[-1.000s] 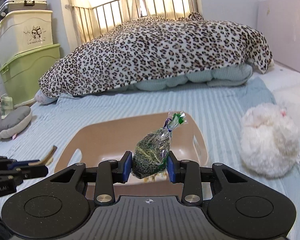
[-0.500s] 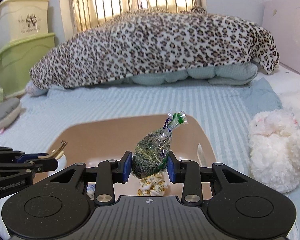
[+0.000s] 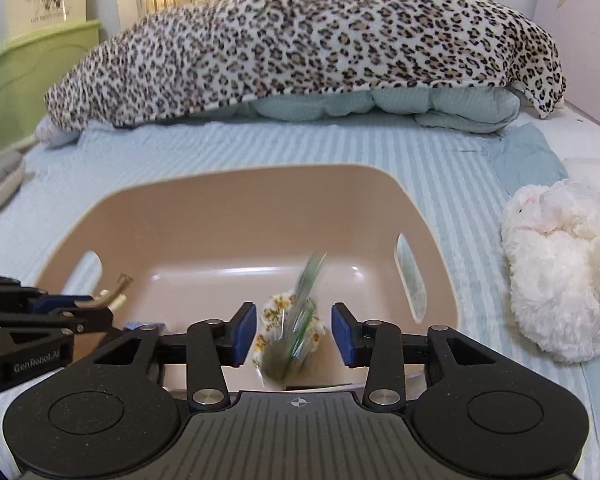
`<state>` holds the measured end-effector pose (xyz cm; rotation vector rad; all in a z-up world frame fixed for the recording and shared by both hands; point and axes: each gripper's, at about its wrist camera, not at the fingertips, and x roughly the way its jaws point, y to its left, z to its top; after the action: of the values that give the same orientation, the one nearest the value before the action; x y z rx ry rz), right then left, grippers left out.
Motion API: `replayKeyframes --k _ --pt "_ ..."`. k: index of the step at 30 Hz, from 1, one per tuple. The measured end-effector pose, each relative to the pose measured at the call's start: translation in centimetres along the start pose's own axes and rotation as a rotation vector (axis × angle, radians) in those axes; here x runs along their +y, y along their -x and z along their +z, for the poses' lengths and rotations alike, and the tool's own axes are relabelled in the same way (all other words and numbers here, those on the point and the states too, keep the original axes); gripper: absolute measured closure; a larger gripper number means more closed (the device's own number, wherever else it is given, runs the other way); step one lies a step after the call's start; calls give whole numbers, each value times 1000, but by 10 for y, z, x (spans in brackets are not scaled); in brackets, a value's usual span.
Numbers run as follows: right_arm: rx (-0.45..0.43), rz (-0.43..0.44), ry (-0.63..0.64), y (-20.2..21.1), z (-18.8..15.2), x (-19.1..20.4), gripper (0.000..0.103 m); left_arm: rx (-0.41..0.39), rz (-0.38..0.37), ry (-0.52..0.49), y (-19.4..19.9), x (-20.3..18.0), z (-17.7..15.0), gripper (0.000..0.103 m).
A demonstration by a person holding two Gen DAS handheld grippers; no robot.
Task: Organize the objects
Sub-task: 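Carry hair clip and herb bag over the basket and release both, then grasp the orange cloth with right tool while left tool grasps the white box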
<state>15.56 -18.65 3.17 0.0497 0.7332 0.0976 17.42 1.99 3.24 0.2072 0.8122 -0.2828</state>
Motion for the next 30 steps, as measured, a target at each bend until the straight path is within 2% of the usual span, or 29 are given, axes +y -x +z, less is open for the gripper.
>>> replayKeyframes --k 2,4,8,13,16,23,30 --pt "-18 -2 -1 8 2 0 40 -19 20 -1 8 -1 3 40" --pt "-30 2 -3 18 3 -1 36 -46 35 11 20 1 4 26" --pt "-37 6 -2 35 -2 -1 25 -51 21 36 41 7 3 25" --pt "-11 11 3 51 -17 -1 22 -40 27 67 63 13 -8 18" --pt "11 12 -5 54 -28 -2 16 -28 34 84 72 15 -19 18" --pt "115 25 3 44 -56 6 15 14 34 126 79 20 -46 15" --pt "246 51 45 23 -84 25 9 94 47 138 60 20 -71 15"
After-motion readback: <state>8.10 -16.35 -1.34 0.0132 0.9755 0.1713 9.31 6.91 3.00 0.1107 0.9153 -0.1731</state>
